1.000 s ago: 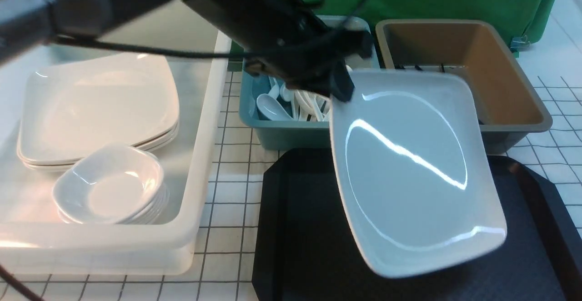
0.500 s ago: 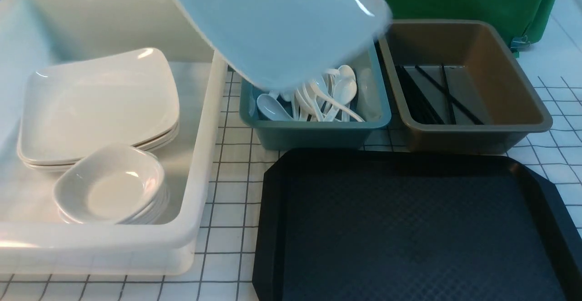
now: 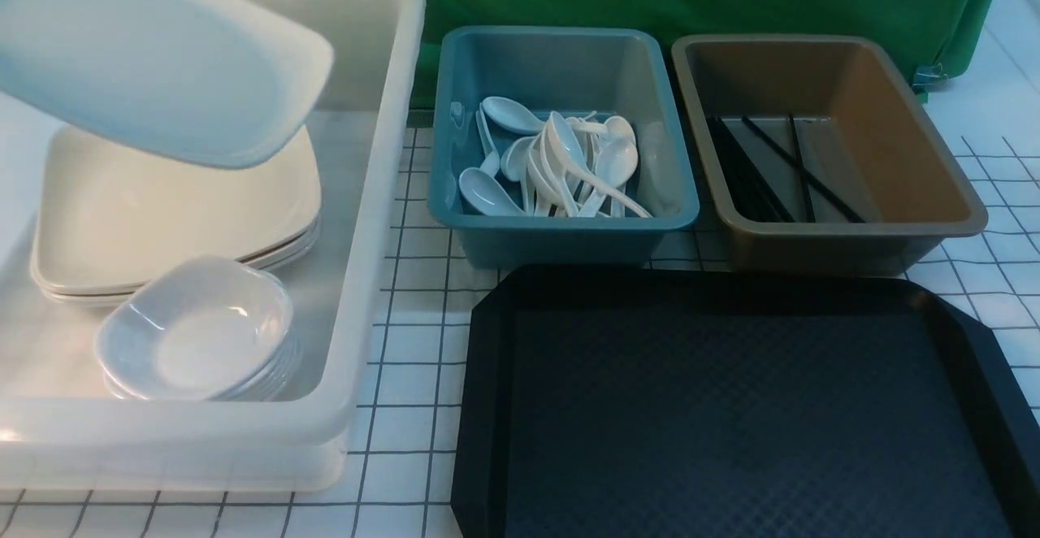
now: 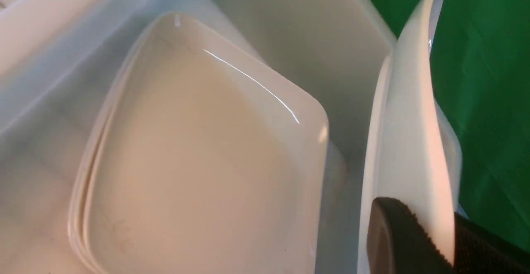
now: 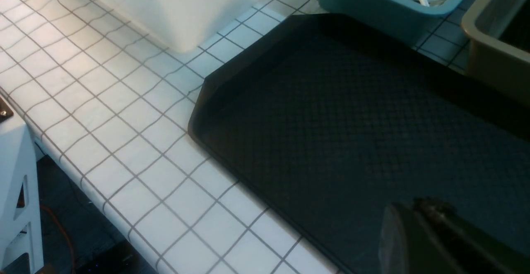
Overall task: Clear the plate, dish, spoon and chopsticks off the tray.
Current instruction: Use the left arm to put the plate into the large storage box on the left
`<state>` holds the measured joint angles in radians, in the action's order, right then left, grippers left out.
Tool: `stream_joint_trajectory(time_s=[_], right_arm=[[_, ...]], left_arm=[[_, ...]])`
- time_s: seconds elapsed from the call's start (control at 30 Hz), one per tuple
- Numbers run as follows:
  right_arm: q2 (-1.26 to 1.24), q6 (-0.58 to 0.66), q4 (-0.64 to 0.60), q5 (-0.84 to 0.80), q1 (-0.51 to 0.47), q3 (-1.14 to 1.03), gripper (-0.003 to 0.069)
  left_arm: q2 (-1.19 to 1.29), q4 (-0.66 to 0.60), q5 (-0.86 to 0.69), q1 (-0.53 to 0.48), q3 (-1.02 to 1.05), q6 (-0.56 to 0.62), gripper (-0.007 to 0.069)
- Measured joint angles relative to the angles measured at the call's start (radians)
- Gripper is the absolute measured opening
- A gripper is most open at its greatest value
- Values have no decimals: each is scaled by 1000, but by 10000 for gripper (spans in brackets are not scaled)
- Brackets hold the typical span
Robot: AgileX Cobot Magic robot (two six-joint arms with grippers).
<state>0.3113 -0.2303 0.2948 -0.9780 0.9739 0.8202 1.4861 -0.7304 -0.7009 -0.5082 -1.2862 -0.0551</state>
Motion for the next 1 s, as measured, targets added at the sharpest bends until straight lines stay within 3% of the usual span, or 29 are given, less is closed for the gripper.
stream_joint_trajectory(time_s=[0.17,0.27,0.73,0.87,1.0], right_arm=[[0,0,1,10,0,0,73],[0,0,1,13,0,0,75],[0,-3,0,49,0,0,87],[0,-3,0,51,0,0,90],[0,-3,0,51,0,0,93]], left_arm=[[26,-89,243,27,147,-5,20],[59,-98,299,41,170,-5,22],[190,-113,239,44,174,-8,28],[209,-84,164,44,174,-8,90],[210,-31,108,44,174,-8,213]])
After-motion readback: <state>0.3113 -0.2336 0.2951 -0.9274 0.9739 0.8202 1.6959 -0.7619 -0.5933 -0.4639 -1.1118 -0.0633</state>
